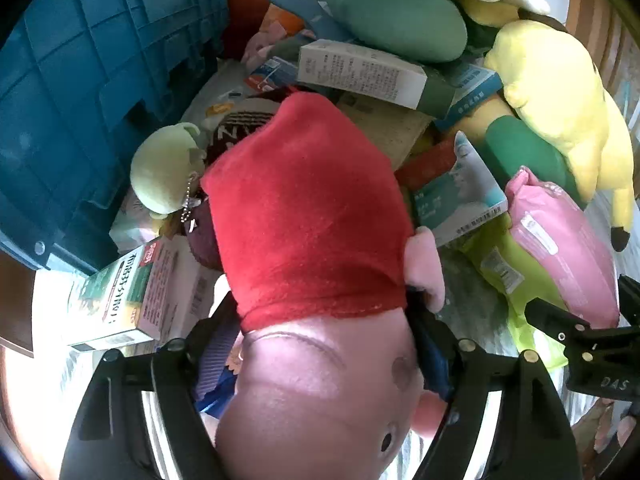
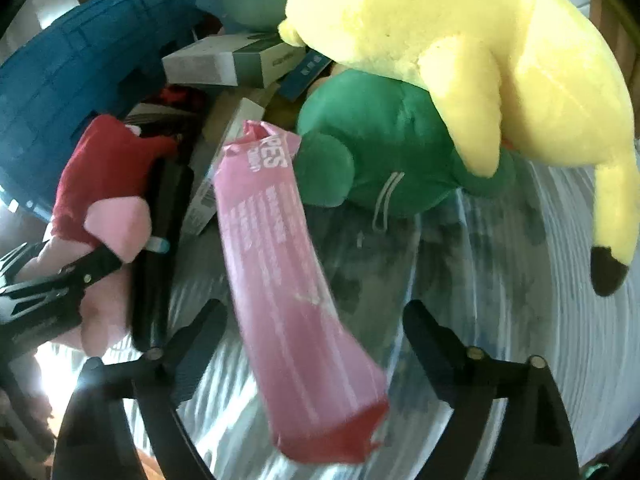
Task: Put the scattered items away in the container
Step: 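Lift the pig plush and pink packet and carry both over the blue crate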
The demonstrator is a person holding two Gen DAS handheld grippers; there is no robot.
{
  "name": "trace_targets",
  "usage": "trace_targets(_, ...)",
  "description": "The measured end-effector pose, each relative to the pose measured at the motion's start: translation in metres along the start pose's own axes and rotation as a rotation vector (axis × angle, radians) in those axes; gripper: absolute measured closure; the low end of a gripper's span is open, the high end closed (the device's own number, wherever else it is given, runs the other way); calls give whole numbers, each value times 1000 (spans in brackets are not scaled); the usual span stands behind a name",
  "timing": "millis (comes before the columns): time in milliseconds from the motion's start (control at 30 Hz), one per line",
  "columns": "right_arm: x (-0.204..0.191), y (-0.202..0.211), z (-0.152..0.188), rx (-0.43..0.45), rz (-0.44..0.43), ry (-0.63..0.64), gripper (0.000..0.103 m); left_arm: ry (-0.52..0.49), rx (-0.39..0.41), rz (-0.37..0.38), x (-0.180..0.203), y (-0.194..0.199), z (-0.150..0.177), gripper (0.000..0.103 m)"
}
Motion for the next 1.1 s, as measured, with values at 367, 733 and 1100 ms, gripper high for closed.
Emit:
trace_targets(367,-24,27,-9,60,58,32,69,-11,60,29,5,32,-6,38)
trace_targets(733,-26,105,-60,167,125,57,71,-24,185,102,10,111,-38,38)
trace_targets(1100,-11,111,-54,141,98,76,74,-8,182,101,12,128,-32,38)
Point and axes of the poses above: each gripper's, at about its wrist camera, not at the fingertips, and y roughly against the way its jaws point, x to its right, z to its underside, the point moved 10 cm from there along -y, roughly the way its jaws point, and after that the axes turned 14 degrees about y, right-handed, at the moved point
